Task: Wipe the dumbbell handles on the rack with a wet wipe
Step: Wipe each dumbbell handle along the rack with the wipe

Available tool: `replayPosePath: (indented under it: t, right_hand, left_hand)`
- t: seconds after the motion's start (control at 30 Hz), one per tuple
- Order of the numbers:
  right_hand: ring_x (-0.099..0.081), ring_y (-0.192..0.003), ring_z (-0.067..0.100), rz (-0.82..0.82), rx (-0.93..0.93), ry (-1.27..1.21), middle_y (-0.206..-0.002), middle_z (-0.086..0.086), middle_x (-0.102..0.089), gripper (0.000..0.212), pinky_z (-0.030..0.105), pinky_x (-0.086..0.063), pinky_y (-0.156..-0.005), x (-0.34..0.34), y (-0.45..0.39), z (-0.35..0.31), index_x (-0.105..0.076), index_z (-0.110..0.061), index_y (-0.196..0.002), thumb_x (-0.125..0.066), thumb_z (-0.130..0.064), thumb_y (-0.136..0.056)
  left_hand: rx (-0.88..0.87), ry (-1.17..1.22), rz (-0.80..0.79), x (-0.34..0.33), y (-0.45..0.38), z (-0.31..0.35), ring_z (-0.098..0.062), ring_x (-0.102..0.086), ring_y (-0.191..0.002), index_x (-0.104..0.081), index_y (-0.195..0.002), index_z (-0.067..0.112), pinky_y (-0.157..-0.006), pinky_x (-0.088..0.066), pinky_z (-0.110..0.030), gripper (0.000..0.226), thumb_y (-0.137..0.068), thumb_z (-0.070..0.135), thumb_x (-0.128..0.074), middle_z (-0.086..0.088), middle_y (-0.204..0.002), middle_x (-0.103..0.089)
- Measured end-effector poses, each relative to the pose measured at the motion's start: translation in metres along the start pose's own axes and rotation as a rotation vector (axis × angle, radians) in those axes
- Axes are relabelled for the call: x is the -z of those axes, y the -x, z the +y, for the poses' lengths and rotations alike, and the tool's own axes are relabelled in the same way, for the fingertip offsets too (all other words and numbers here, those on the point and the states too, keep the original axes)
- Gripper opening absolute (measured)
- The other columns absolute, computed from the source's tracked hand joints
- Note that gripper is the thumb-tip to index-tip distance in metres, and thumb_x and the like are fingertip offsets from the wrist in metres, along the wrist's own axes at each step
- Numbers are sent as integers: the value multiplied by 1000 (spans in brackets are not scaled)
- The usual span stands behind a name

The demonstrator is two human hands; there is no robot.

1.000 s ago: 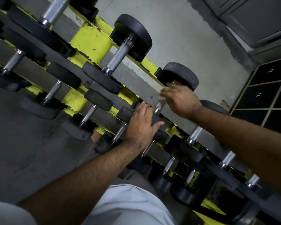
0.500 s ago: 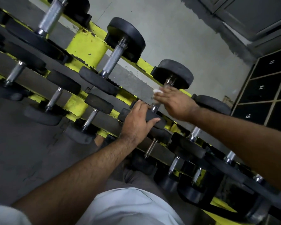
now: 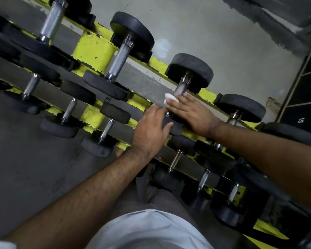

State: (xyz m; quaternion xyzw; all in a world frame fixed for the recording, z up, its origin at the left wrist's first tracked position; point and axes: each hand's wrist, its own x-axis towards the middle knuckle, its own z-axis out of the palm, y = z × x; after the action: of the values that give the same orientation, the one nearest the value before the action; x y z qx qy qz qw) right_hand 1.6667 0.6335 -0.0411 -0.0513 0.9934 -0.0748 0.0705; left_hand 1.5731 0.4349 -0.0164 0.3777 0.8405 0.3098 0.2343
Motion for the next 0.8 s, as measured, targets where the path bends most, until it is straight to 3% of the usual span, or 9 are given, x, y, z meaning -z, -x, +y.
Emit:
replayPosePath:
  t: [0.1, 0.17, 0.3, 0.47, 0.57, 0.67, 0.8]
  right_hand:
    - [-41, -143, 34, 117, -92, 39, -155, 10, -44, 55, 49, -34, -115, 5, -8, 20, -46, -9, -149, -41, -5, -94]
    - [-39, -144, 36, 149, -204, 53, -154, 13, -45, 56, 49, -35, -114, 2, -10, 21, -46, -5, -148, -37, -4, -93]
    - [-49, -135, 32, 175, -62, 62, -143, 8, -58, 45, 44, -31, -115, -1, -15, 22, -59, -10, -138, -47, -6, -95]
    - [-66, -113, 30, 372, -79, -19, -116, 7, -73, 25, 42, -49, -96, -3, -21, 18, -74, -11, -109, -58, -11, -90]
    - [-69, -105, 27, 355, -46, -134, -109, 5, -75, 23, 40, -56, -85, 0, -13, 4, -76, -16, -103, -55, -16, -92]
    - [-70, -96, 25, 345, -258, -338, -105, 2, -75, 25, 38, -56, -78, 14, 1, -3, -75, -19, -108, -56, -16, -92]
    - [-67, -95, 19, 370, -602, -839, -104, -1, -73, 20, 33, -54, -82, 20, 21, -25, -71, -18, -109, -58, -19, -94]
  left_hand:
    - [-1, -102, 11, -12, 9, 16, -33, -41, -137, -55, -130, 6, -114, -36, -46, 59, -85, 39, -73, -15, -134, -53]
    - [22, -147, 8, -18, 12, 21, -35, -35, -142, -54, -132, 4, -118, -31, -48, 68, -80, 43, -76, -17, -136, -52]
    - [38, -172, 2, -19, 10, 20, -35, -33, -143, -55, -129, 3, -118, -29, -48, 67, -78, 40, -79, -18, -136, -51]
    - [67, -164, 13, -20, 7, 22, -30, -35, -140, -59, -121, 6, -115, -34, -44, 61, -77, 42, -79, -13, -129, -53]
    - [74, -186, 29, -19, 7, 28, -27, -38, -136, -59, -119, 7, -114, -34, -40, 59, -76, 43, -79, -10, -126, -54]
    - [70, -284, 44, -20, 13, 35, -27, -41, -130, -57, -122, 9, -112, -36, -39, 60, -79, 47, -75, -10, -126, -52]
    - [72, -493, 80, -26, 26, 56, -31, -35, -139, -49, -133, 7, -121, -24, -39, 62, -87, 45, -67, -18, -142, -46]
